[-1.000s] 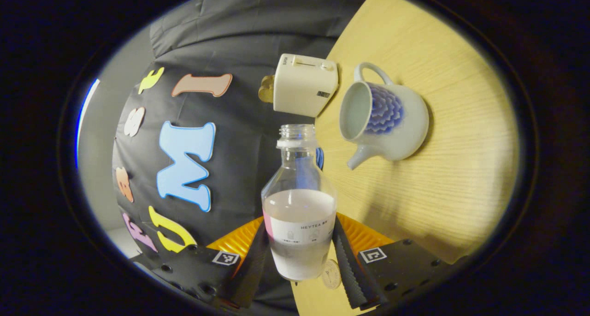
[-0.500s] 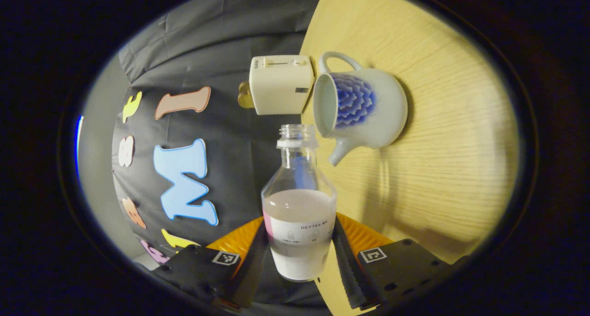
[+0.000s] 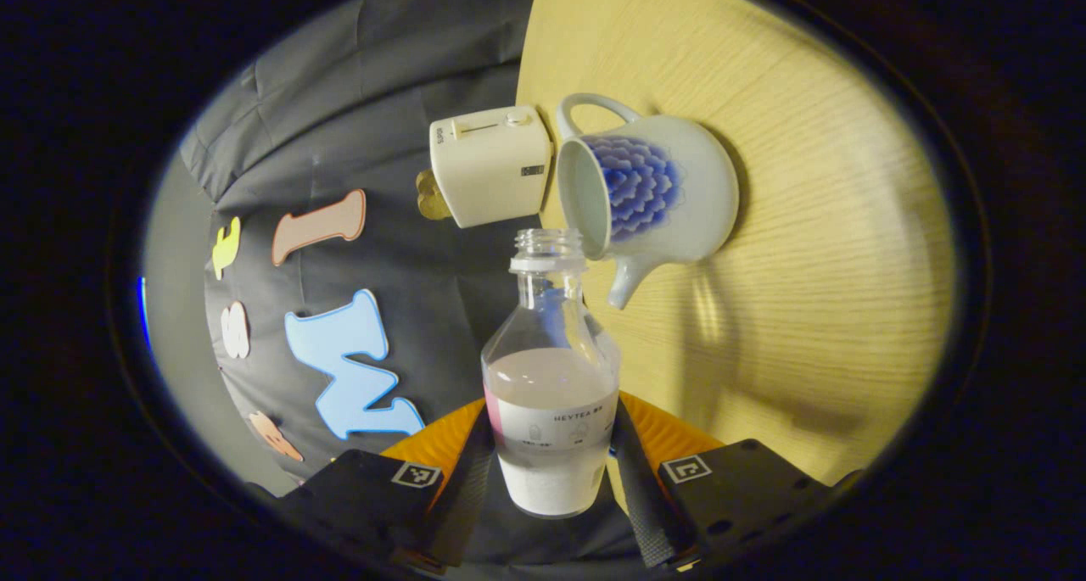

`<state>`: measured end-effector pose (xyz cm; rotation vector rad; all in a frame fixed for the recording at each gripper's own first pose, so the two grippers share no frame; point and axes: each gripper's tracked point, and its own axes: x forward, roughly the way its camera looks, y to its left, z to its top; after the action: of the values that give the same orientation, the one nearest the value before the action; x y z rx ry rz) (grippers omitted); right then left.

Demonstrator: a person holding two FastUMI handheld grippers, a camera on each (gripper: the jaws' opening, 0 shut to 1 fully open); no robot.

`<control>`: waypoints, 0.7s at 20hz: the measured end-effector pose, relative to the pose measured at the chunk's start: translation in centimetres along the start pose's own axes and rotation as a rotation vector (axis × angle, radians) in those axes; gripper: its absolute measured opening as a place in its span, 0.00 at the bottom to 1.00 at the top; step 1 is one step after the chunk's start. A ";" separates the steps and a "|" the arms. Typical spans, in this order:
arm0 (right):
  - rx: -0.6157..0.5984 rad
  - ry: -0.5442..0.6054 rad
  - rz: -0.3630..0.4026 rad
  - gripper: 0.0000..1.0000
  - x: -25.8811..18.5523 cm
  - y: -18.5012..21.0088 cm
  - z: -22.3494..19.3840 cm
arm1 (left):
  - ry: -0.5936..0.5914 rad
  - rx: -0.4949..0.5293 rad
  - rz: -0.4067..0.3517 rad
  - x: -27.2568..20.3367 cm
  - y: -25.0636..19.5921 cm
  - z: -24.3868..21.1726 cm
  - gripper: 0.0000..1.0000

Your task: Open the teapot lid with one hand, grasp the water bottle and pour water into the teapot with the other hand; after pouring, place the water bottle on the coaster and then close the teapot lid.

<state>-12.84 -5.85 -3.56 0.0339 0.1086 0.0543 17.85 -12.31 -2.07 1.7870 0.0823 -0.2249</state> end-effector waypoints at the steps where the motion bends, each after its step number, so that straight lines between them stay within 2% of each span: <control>1: 0.004 0.002 0.006 0.06 0.1 0.1 -0.1 | 0.001 0.013 0.001 0.0 0.1 0.0 0.87; 14: 0.016 0.012 0.018 0.06 0.2 0.0 -0.5 | 0.024 0.157 -0.025 -0.1 0.8 0.3 0.87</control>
<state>-12.74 -5.80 -4.12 0.0501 0.1211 0.0716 17.88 -12.75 -1.35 1.9464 0.1061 -0.2333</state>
